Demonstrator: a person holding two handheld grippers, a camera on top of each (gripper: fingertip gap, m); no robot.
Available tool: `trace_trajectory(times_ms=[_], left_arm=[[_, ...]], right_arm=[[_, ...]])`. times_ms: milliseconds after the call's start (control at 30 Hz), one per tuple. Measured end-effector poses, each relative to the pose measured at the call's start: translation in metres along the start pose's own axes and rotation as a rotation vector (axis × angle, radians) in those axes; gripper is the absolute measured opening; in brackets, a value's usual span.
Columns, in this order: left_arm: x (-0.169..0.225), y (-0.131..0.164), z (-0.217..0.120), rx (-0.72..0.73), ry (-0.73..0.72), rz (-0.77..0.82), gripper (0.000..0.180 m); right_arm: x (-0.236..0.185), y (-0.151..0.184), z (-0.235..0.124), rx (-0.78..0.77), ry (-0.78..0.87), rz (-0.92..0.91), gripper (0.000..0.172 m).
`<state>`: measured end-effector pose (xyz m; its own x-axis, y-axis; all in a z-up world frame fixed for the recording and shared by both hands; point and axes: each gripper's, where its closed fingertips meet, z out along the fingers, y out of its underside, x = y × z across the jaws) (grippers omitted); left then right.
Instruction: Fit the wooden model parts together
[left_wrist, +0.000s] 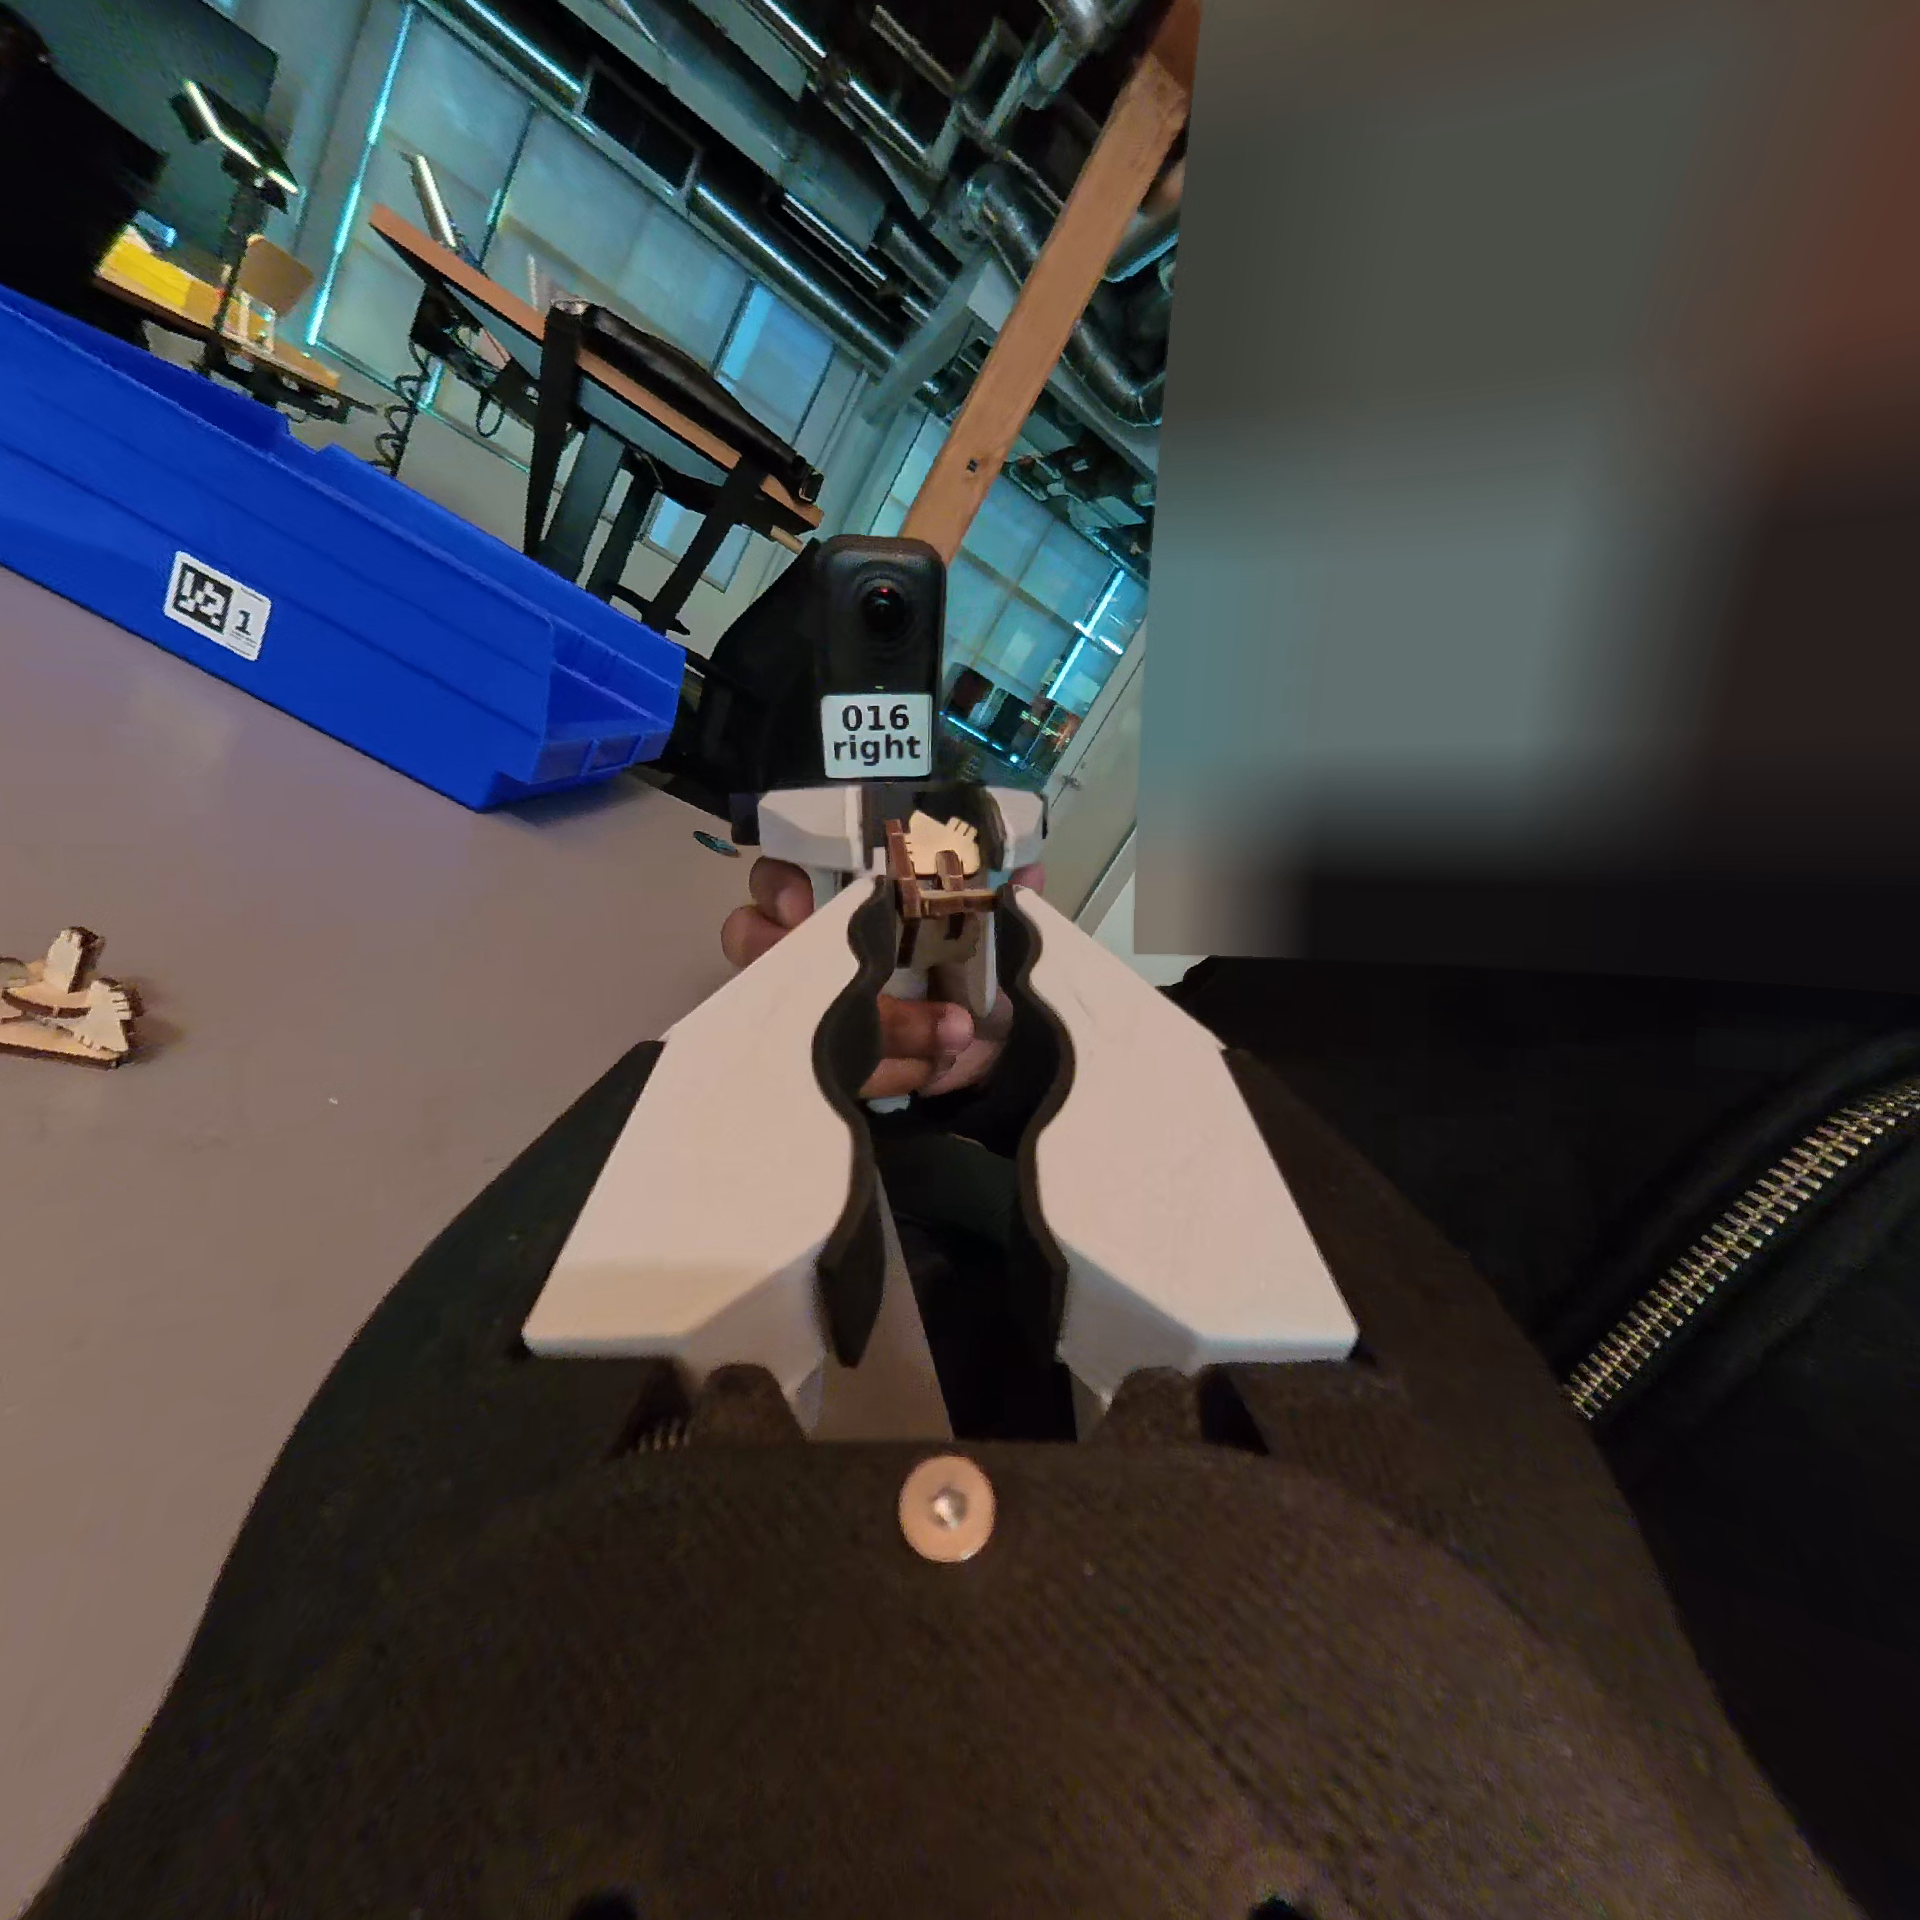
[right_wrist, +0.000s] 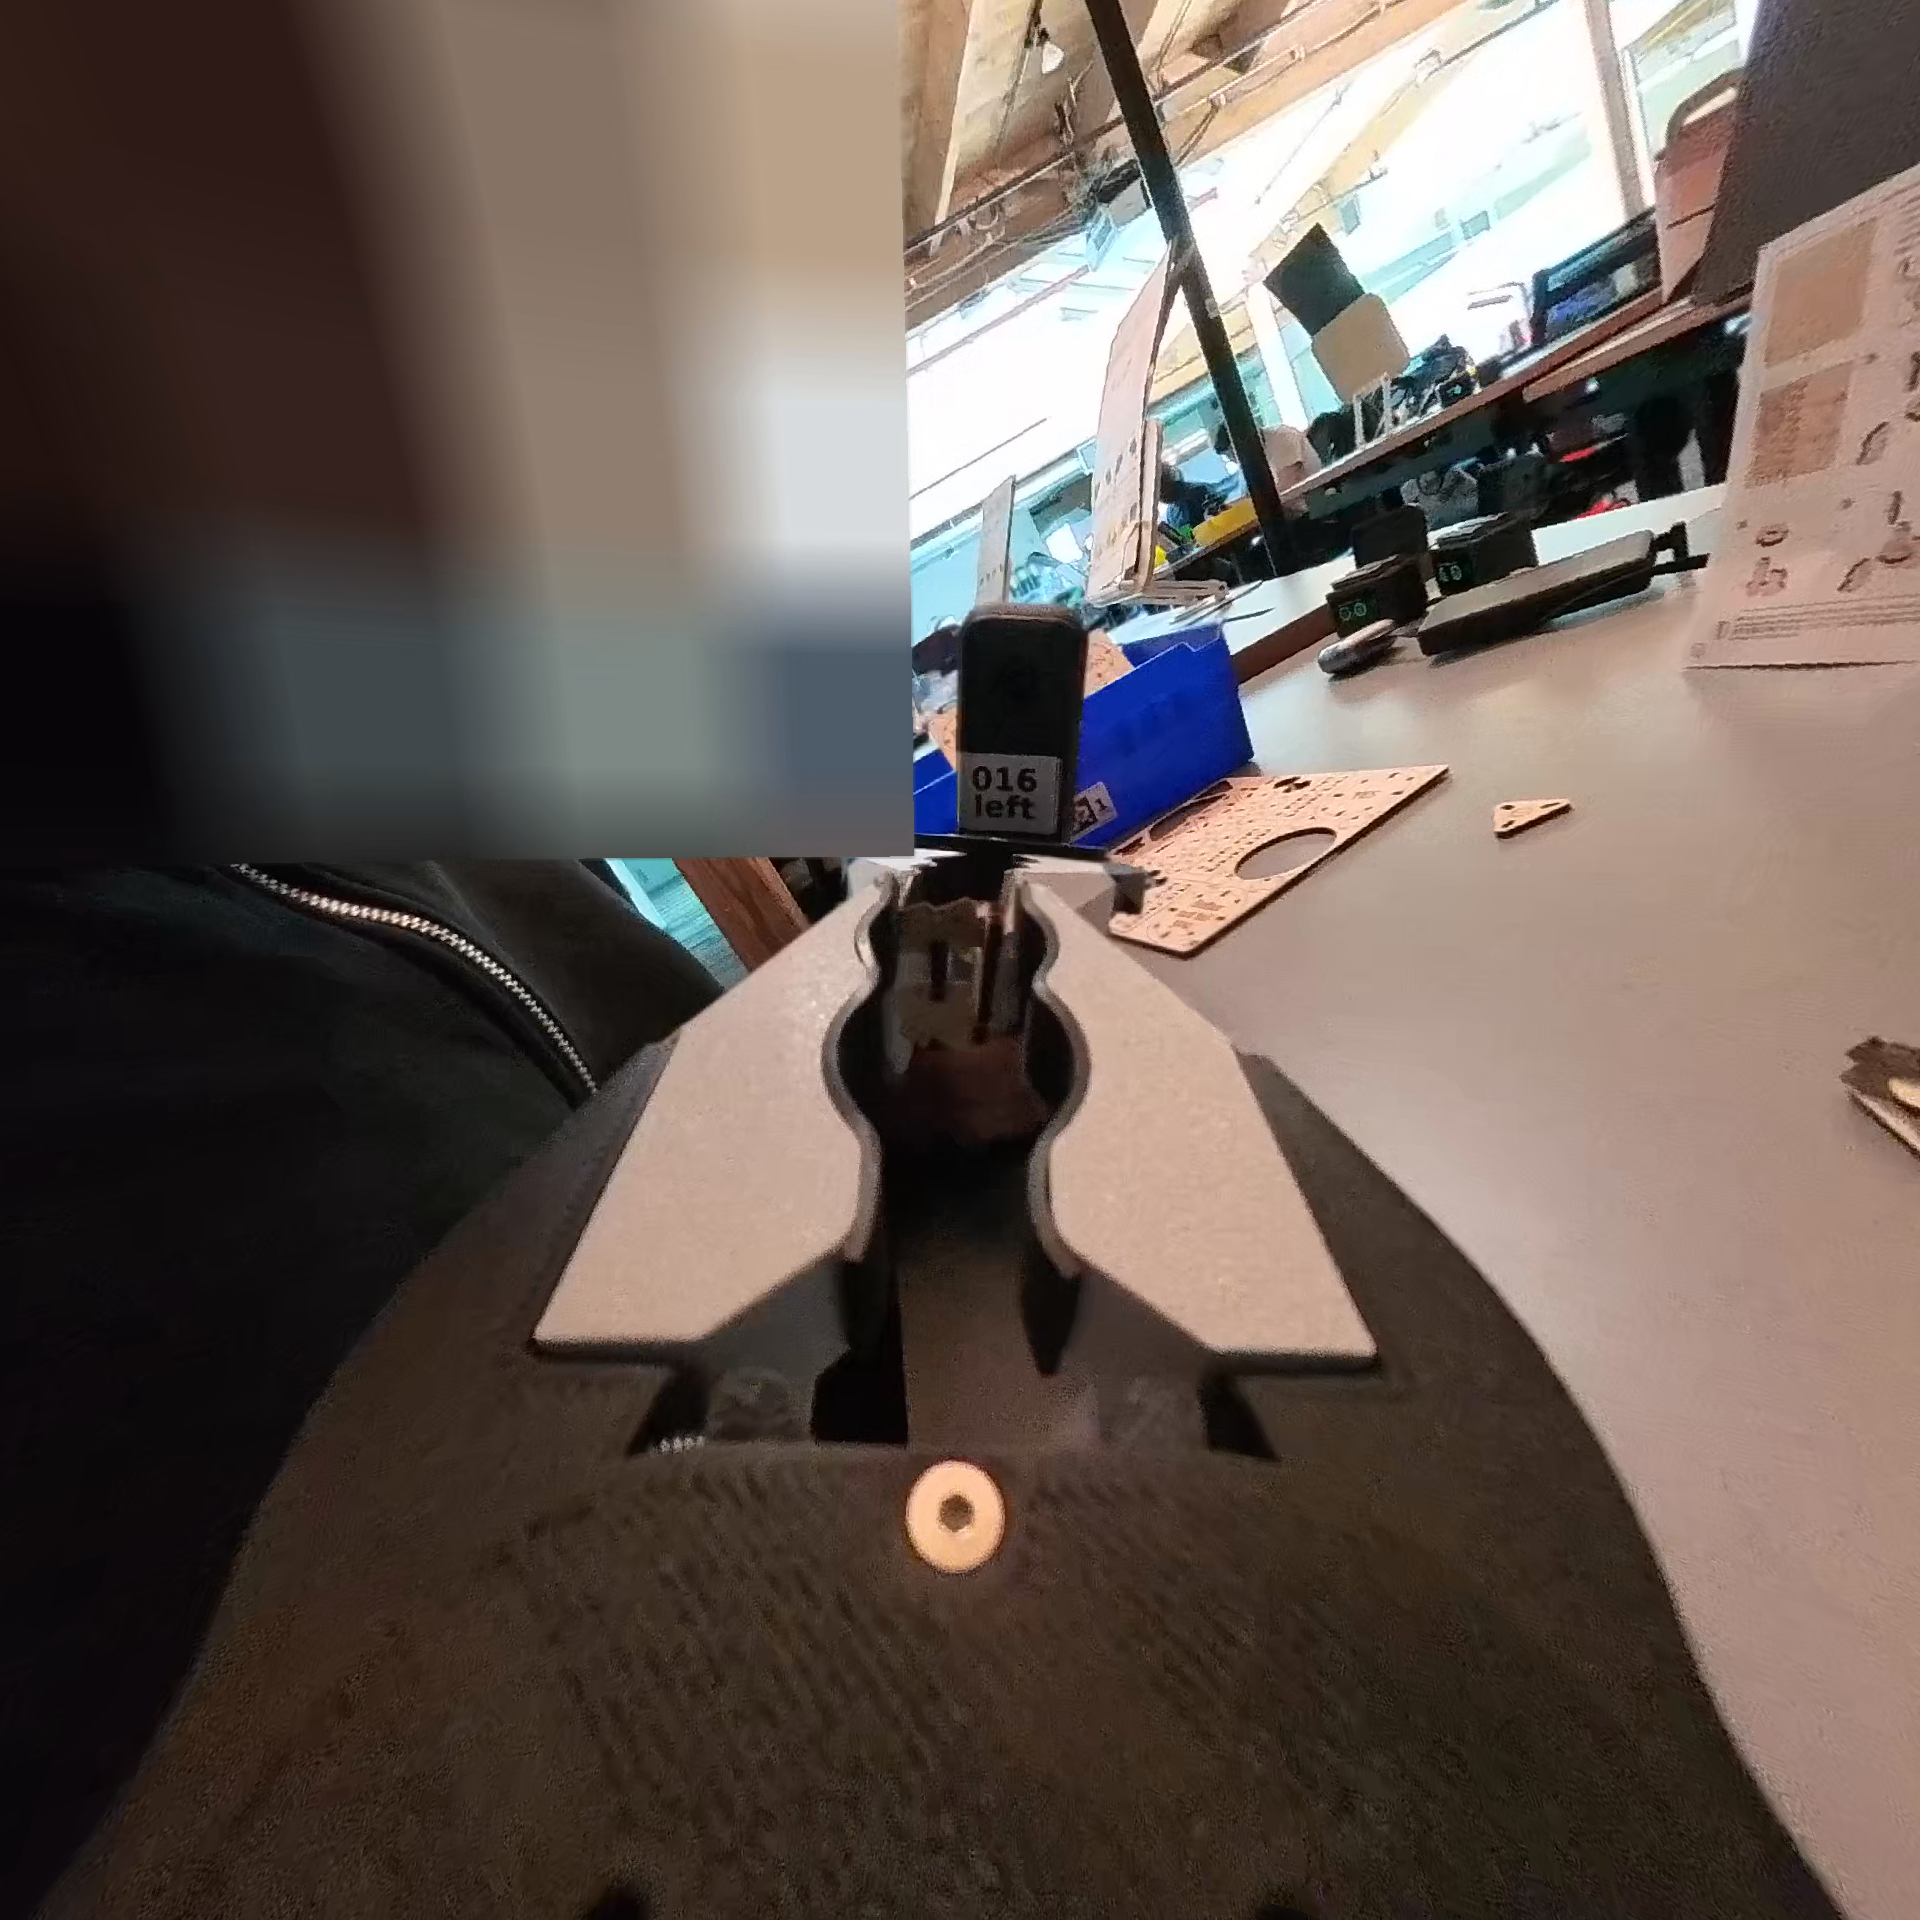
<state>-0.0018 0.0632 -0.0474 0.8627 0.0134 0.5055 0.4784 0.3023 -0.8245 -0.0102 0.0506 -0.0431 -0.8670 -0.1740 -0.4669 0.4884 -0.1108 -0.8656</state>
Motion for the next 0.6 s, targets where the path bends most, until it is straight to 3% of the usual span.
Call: trace_trajectory(times_ms=[600], left_arm=[[-0.0029,0.0026,-0.0010,-0.010,-0.012,-0.017,0.016]], right_arm=[[0.0014,0.0020,0.0028,0.011,0.029,-0.059,0.017]])
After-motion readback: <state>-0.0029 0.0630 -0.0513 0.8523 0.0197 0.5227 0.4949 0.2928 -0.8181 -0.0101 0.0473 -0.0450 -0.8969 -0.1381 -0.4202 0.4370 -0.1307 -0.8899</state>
